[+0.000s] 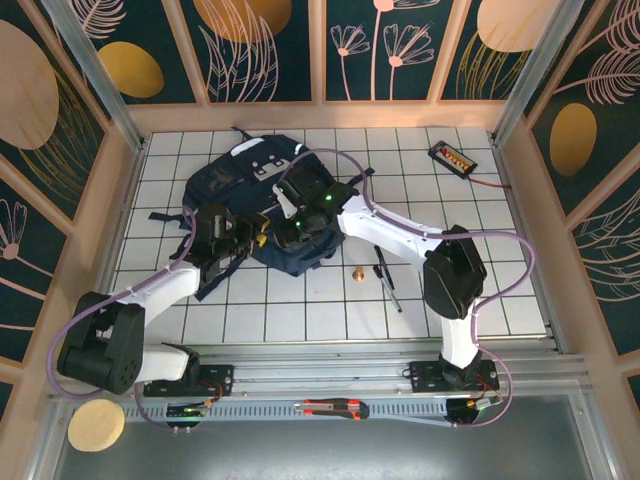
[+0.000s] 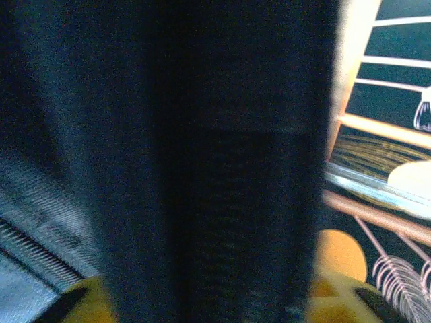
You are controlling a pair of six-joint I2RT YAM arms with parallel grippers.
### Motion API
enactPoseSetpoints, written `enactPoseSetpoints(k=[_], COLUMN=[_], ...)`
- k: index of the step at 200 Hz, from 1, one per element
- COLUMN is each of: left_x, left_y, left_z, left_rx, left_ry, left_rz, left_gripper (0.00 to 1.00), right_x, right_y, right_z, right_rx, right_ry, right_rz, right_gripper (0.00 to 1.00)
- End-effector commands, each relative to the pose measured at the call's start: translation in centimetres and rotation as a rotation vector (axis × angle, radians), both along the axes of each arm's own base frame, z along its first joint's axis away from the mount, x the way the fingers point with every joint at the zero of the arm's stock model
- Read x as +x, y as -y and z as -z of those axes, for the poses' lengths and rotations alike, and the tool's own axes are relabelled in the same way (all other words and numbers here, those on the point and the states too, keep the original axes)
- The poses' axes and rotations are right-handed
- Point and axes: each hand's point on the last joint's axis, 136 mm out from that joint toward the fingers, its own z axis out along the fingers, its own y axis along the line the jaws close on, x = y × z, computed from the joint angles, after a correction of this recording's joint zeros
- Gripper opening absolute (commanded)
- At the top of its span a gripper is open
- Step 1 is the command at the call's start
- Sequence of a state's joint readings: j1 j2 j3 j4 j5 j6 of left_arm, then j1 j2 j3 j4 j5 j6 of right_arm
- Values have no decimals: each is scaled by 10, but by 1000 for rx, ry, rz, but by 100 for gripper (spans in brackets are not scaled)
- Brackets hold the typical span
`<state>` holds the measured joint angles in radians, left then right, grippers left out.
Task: Pack the student bag
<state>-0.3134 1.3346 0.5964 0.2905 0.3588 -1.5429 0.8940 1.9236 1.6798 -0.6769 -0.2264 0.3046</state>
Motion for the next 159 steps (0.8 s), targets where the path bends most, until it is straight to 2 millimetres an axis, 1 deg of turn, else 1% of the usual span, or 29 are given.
enactPoseSetpoints(k=[1, 14, 28, 37, 46, 63, 72, 80, 82, 85, 93, 100, 113, 114, 115, 120, 129, 138, 150, 159], left_x=[10, 8, 2, -2, -6, -13, -15, -17, -18, -18, -19, -20, -22, -23, -23, -24, -26, -29, -31, -31], left_y=[-2, -9, -17, -22, -26, -28, -27, -26, -26, -26, -26, -25, -22, -22, -22, -22, -22, -23, -32, -41], left_z=[-20, -22, -20, -19, -19, -18, -21, -22, -22, -23, -26, -28, -32, -33, -32, -33, -34, -32, -29, -26], left_rx=[38, 90, 133, 152, 172, 243, 271, 291, 298, 307, 328, 338, 350, 352, 353, 362, 378, 401, 450, 481], left_ry=[82, 92, 87, 88, 98, 101, 122, 134, 134, 142, 164, 175, 193, 193, 192, 195, 198, 191, 172, 159], left_rz=[27, 53, 91, 112, 132, 197, 239, 272, 278, 290, 322, 347, 397, 400, 403, 421, 449, 479, 494, 493], left_gripper=[0, 0, 0, 0, 0, 0, 0, 0, 0, 0, 0, 0, 0, 0, 0, 0, 0, 0, 0, 0], right_x=[0, 10, 25, 38, 56, 86, 105, 115, 123, 130, 146, 159, 183, 186, 186, 200, 217, 235, 258, 266], right_y=[17, 45, 80, 100, 121, 148, 159, 157, 165, 169, 175, 179, 185, 188, 188, 193, 199, 206, 215, 211], right_z=[-3, 5, 15, 20, 26, 34, 35, 35, 35, 35, 35, 38, 41, 42, 42, 42, 42, 38, 27, 21], right_rx=[-60, -117, -176, -193, -215, -228, -234, -234, -236, -241, -261, -276, -300, -317, -317, -326, -335, -331, -329, -288], right_ry=[16, 28, 30, 31, 51, 80, 110, 144, 152, 164, 217, 258, 362, 381, 381, 433, 512, 574, 633, 641], right_rz=[21, 62, 112, 141, 181, 228, 251, 235, 251, 254, 241, 212, 160, 155, 155, 154, 123, 103, 126, 97], right_gripper=[0, 0, 0, 0, 0, 0, 0, 0, 0, 0, 0, 0, 0, 0, 0, 0, 0, 0, 0, 0])
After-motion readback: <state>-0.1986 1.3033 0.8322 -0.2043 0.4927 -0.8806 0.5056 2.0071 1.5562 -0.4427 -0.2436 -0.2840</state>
